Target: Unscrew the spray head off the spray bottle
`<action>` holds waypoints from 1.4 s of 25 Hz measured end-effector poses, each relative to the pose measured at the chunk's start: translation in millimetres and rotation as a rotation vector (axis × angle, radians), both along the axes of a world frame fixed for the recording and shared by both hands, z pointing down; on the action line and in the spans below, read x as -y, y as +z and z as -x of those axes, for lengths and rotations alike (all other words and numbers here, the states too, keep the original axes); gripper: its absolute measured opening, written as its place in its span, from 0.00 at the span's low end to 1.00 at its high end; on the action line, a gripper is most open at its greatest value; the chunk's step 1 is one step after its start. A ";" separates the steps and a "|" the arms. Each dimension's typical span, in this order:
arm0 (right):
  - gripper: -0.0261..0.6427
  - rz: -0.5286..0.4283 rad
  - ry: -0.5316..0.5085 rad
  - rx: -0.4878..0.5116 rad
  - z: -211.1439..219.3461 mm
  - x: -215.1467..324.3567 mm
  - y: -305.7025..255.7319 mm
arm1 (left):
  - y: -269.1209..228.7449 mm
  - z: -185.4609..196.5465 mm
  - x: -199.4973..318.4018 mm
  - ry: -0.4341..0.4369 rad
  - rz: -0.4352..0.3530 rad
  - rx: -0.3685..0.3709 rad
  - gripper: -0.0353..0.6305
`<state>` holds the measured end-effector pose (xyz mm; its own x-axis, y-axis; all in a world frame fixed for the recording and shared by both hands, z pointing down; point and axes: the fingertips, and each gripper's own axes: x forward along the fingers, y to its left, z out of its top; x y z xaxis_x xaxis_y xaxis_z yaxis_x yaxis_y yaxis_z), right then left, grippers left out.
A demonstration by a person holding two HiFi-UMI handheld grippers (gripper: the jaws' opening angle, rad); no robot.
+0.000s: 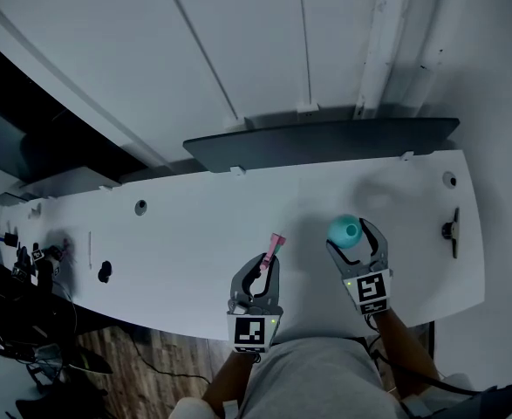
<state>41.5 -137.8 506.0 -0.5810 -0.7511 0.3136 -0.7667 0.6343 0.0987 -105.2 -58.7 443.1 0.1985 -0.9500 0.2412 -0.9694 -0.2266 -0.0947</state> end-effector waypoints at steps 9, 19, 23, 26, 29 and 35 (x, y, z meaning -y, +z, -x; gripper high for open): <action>0.59 0.007 -0.053 0.178 14.3 -27.5 -29.0 | 20.4 -1.2 -8.1 -0.166 0.039 -0.001 0.15; 0.60 -0.029 -0.029 0.208 17.3 -77.0 -56.1 | 9.9 0.3 -46.6 -0.152 -0.004 -0.039 0.15; 0.60 -0.058 0.034 0.196 17.0 -106.0 -67.1 | 3.8 11.2 -74.1 -0.107 -0.024 -0.039 0.15; 0.60 -0.054 0.050 0.179 29.5 -139.7 -65.5 | -1.4 31.4 -105.0 -0.094 -0.041 -0.042 0.15; 0.60 -0.046 0.075 0.166 39.9 -169.8 -61.5 | -7.1 46.4 -131.6 -0.073 -0.068 -0.023 0.15; 0.60 -0.077 0.157 0.145 49.1 -222.0 -79.5 | -7.5 44.2 -176.2 0.010 -0.057 -0.042 0.15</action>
